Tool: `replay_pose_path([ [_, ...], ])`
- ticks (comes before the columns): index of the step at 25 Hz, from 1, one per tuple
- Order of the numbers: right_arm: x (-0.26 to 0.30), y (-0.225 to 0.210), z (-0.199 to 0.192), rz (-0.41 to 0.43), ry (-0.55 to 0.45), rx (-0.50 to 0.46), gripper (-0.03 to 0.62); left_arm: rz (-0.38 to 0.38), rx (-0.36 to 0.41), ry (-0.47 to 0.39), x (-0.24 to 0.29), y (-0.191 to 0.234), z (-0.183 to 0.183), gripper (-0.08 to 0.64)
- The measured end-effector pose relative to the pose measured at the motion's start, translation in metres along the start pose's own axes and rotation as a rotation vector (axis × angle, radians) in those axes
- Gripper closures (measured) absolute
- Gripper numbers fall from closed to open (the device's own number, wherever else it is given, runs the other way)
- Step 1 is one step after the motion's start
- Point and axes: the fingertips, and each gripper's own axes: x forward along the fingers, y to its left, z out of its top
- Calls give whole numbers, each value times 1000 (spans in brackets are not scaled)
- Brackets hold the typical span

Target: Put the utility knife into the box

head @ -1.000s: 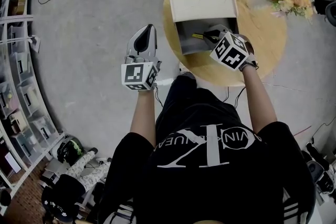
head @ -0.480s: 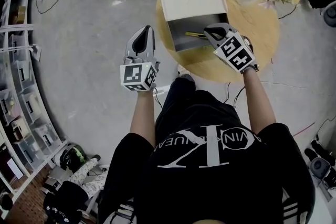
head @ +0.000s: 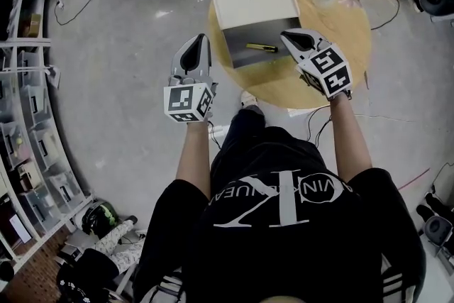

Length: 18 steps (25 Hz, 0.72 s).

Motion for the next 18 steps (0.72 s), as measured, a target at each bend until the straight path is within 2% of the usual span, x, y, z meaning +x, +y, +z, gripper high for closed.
replay_pose_path([
  [8,-31,-13,23,-56,-159,117,578,9,-2,-23,-5,-11,13,549],
  [18,-62,-15,49,-93,-295,121,578,5,12,-70,-14,-22,35,549],
])
